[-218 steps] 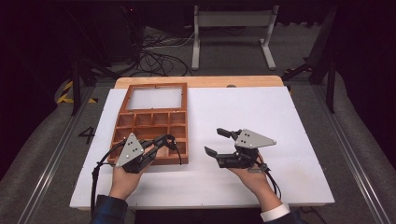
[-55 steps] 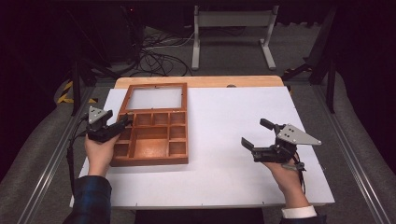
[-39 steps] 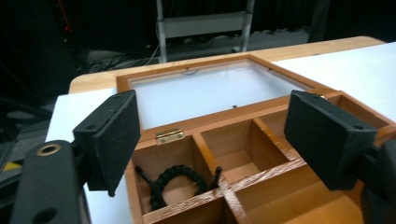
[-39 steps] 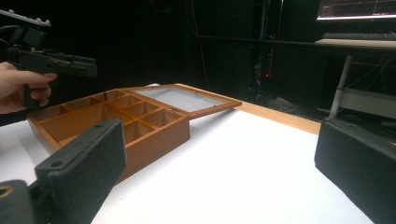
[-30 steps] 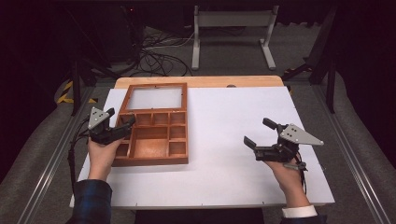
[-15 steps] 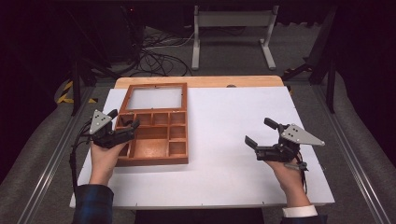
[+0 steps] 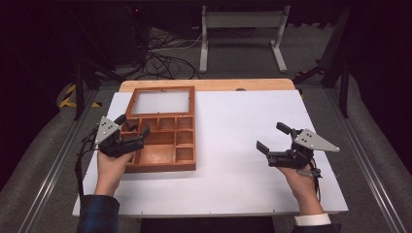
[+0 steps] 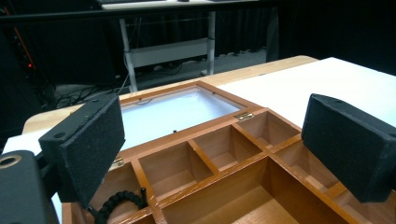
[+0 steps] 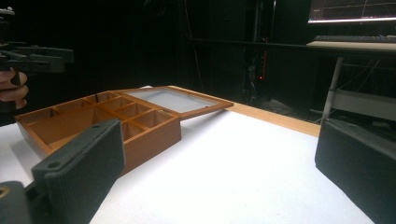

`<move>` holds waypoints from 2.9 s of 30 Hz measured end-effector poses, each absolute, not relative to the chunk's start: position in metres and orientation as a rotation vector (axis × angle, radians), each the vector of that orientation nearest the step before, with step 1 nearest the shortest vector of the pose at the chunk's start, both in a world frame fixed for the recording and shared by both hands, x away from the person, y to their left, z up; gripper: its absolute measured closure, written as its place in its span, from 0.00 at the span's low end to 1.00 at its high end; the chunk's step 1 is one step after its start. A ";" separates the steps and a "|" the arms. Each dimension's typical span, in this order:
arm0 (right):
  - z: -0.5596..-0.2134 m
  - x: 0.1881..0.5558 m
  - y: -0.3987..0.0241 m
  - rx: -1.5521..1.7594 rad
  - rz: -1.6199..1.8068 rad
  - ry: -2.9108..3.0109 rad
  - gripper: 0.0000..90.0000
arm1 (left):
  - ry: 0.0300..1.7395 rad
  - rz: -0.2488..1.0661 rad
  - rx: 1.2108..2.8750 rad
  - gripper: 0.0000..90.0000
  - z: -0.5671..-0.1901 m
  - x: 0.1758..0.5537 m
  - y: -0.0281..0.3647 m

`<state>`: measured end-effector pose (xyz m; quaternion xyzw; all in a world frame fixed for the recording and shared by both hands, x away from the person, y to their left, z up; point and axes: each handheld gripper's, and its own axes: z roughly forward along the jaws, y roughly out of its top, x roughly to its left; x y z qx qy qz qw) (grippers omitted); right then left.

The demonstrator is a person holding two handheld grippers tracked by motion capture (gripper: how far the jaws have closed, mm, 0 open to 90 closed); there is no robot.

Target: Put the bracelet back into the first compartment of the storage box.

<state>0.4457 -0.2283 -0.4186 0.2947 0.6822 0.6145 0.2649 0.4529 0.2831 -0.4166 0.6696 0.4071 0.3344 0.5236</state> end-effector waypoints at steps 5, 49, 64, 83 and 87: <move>-0.419 0.446 -0.230 0.803 1.669 1.834 0.03 | 0.955 0.794 1.602 0.06 -0.414 0.449 0.280; -0.423 0.438 -0.246 0.833 1.672 1.758 0.03 | 0.830 0.772 1.549 0.05 -0.431 0.407 0.273; -0.432 0.434 -0.248 0.826 1.669 1.738 0.03 | 0.813 0.778 1.548 0.05 -0.438 0.402 0.279; -0.440 0.434 -0.249 0.839 1.648 1.753 0.03 | 0.807 0.768 1.553 0.05 -0.440 0.403 0.279; -0.439 0.433 -0.249 0.840 1.655 1.747 0.03 | 0.806 0.767 1.553 0.05 -0.440 0.403 0.279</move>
